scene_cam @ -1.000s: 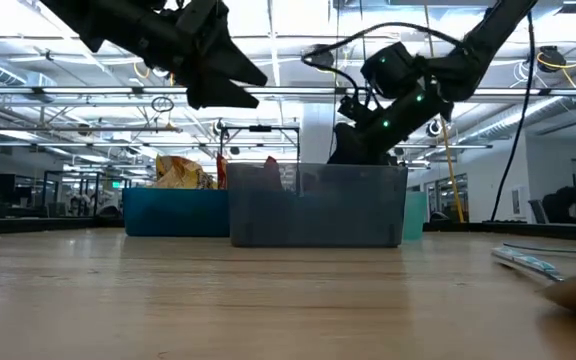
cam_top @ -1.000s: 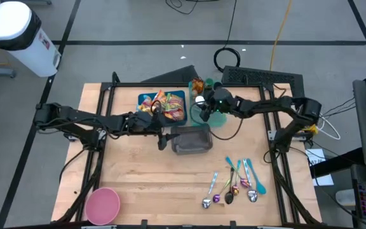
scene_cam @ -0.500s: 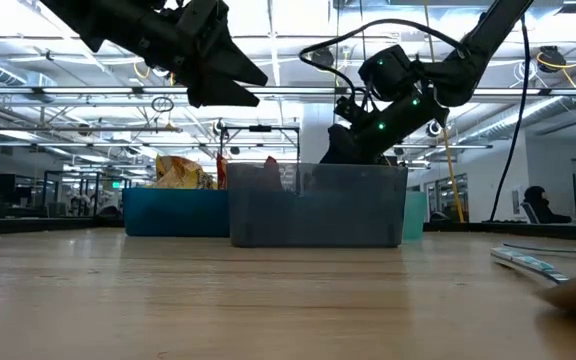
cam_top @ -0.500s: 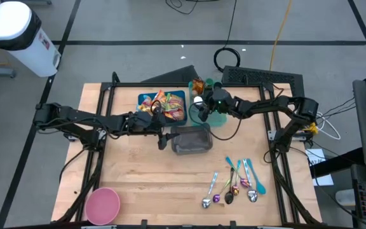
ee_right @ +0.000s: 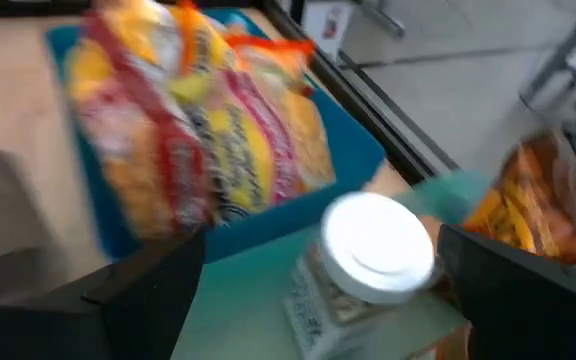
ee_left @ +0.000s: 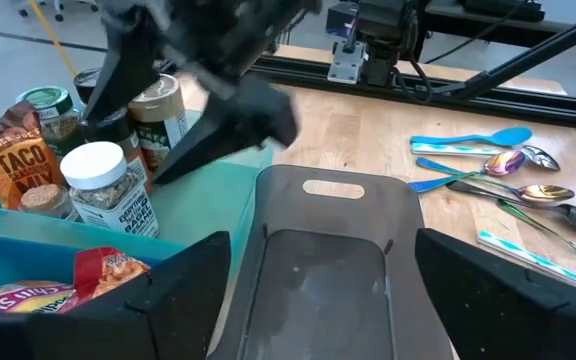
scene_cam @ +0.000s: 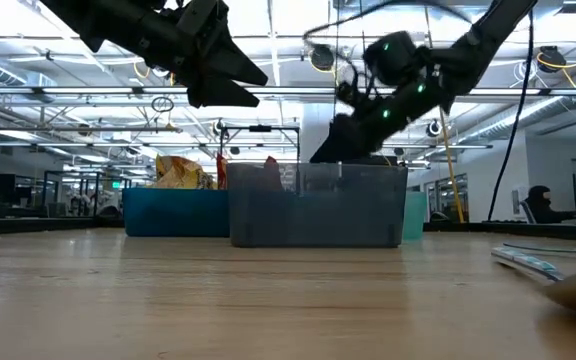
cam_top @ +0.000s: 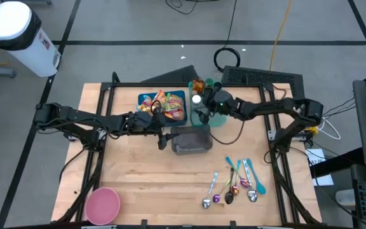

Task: Pick & Place Food Item
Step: Put the blue baby spoon into the black bin

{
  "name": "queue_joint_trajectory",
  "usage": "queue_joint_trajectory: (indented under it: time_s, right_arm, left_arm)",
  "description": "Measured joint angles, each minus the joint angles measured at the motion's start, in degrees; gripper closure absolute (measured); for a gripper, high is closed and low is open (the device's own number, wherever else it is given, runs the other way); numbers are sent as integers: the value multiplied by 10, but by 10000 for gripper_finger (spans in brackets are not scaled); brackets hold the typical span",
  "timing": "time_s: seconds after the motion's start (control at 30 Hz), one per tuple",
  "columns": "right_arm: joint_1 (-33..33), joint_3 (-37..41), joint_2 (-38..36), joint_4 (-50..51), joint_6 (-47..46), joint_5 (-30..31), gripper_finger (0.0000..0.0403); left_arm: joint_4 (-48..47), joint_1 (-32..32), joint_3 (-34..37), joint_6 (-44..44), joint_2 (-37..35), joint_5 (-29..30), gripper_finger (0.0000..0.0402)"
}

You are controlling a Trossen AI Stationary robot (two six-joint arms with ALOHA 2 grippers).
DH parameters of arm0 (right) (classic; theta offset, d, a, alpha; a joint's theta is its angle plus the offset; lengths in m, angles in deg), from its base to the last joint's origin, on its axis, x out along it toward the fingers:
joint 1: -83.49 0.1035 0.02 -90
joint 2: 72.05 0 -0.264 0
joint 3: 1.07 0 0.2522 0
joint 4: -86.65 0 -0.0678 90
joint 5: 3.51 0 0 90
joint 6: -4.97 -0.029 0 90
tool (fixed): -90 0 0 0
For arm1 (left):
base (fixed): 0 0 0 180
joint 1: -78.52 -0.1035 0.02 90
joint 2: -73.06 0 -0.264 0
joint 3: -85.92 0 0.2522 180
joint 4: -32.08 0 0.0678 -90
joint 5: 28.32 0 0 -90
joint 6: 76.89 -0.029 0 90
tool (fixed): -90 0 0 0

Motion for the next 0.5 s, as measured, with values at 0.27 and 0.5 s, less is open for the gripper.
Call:
queue_joint_trajectory:
  time_s: [0.27,0.5]
  right_arm:
    - [94,0,-148,119,15,-3,10]
    - [257,0,-283,333,-37,-54,10]
  left_arm:
    - [0,0,0,0,0,0,84]
    - [0,0,0,12,0,0,73]
